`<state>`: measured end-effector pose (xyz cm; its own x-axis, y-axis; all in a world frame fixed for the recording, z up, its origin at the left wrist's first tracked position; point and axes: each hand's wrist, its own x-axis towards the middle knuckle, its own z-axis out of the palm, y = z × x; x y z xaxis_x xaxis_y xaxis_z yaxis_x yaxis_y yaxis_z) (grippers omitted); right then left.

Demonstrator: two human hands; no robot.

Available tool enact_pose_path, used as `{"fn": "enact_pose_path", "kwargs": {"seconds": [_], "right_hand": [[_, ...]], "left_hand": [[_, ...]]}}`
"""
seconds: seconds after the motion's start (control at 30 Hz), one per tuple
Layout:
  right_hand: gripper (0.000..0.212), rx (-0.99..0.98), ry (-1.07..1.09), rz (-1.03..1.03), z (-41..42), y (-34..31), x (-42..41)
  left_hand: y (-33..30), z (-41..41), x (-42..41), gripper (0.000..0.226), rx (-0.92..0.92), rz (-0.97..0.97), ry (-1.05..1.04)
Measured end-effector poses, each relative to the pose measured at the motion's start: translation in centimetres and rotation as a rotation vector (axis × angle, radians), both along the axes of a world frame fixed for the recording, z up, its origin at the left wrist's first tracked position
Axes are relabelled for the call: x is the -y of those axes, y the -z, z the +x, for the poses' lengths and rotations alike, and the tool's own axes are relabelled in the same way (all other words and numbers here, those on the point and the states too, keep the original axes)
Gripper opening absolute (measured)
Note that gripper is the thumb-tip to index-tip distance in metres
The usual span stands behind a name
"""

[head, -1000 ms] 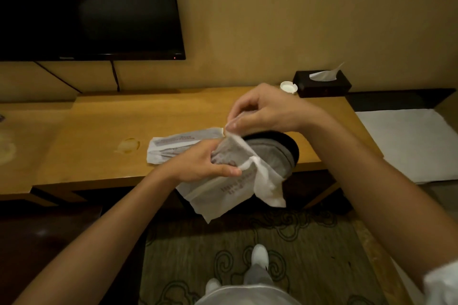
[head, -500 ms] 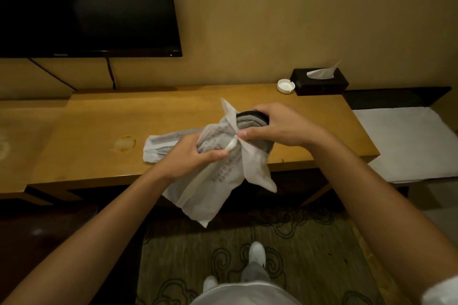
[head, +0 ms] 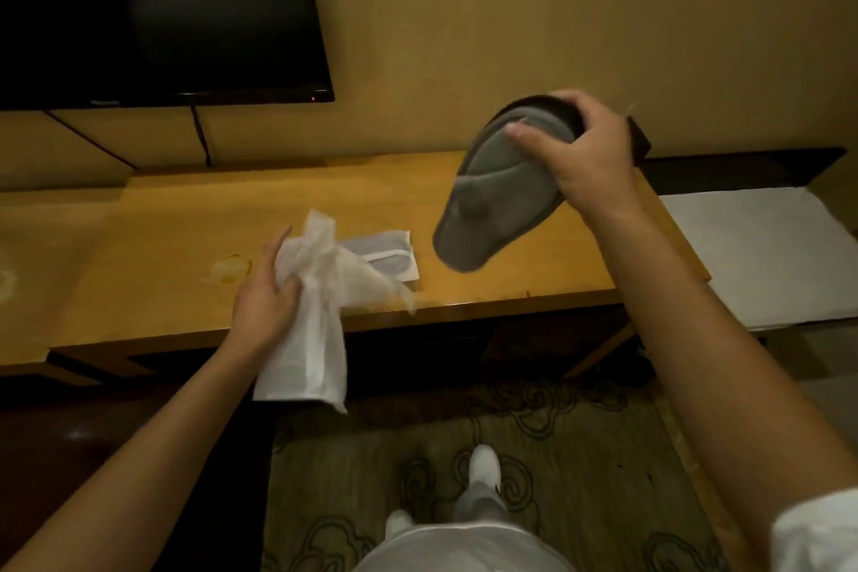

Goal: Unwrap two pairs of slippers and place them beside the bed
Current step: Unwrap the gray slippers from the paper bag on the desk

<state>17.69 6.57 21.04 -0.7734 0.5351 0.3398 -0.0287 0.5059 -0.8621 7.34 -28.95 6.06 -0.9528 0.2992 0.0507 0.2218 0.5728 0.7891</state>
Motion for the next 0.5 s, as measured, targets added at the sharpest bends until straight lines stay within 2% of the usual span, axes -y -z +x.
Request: {"fn": "enact_pose_path", "kwargs": {"seconds": [0.07,0.1,0.17,0.27,0.3,0.37,0.5], "right_hand": [[0.046,0.063,-0.103,0.052,-0.7,0.6,1.8],[0.045,0.084,-0.159,0.038,-1.1,1.0,2.7],[0.036,0.103,-0.262,-0.052,-1.8,2.1,4.3],[0.023,0.064,-0.32,-0.242,-2.6,3.6,5.2],[0.022,0.051,-0.295,-0.282,-2.8,4.0,5.3],[0.028,0.054,-0.225,-0.333,-3.3,4.7,5.1],[0.067,0.208,-0.15,-0.507,-4.4,6.3,2.8]], "left_hand": [[-2.1,-1.0,-2.4,0.05,-0.056,0.056,0.063],[-3.3,-0.9,-4.1,0.052,-0.024,0.113,0.113],[-5.2,0.2,-7.3,0.048,0.191,0.296,0.205],[-5.8,2.3,-9.7,0.038,0.616,0.622,0.301],[-5.8,2.7,-9.9,0.039,0.67,0.681,0.314],[-5.5,2.9,-10.5,0.042,0.616,0.646,0.336],[-4.8,2.0,-12.7,0.024,0.527,0.606,0.309]]}}
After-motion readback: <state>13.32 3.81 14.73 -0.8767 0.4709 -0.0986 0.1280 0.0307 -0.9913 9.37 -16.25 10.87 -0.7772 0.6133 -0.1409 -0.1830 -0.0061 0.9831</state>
